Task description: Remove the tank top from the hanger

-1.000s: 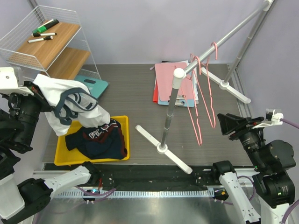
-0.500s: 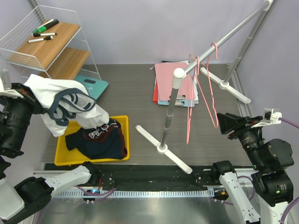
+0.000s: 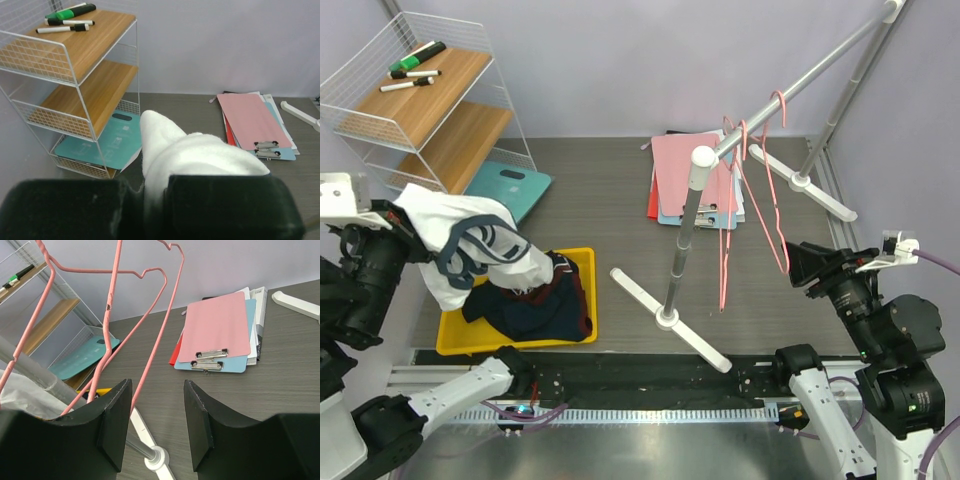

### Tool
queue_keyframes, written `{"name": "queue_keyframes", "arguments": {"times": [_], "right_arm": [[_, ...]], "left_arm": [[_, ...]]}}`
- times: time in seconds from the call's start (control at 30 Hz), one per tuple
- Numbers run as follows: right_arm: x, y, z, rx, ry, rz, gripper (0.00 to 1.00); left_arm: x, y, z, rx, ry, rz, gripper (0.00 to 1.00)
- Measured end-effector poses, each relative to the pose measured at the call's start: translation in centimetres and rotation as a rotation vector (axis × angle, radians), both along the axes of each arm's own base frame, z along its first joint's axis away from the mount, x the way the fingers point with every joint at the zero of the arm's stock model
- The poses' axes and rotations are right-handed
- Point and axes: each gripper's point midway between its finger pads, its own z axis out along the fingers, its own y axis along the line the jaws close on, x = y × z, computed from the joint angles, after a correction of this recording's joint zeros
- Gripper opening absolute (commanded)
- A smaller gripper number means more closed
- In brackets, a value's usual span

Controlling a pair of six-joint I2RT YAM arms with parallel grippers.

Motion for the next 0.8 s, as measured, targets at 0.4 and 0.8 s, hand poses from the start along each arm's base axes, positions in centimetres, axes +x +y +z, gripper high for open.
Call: {"name": "queue_keyframes", "arguments": {"times": [0.4,0.8], "right_arm": [[0.4,0.3,-0.9,0.007,0.025,0.008,0.51],[0.0,0.3,-1.0,0.008,0.015,0.016,0.51]], "left_arm": [[3.1,-4.2,-18.4,0.013,0.424,0.044,0.01],[2.5,-3.1,-27.1,-0.144,0.545,0.248,0.29]]}}
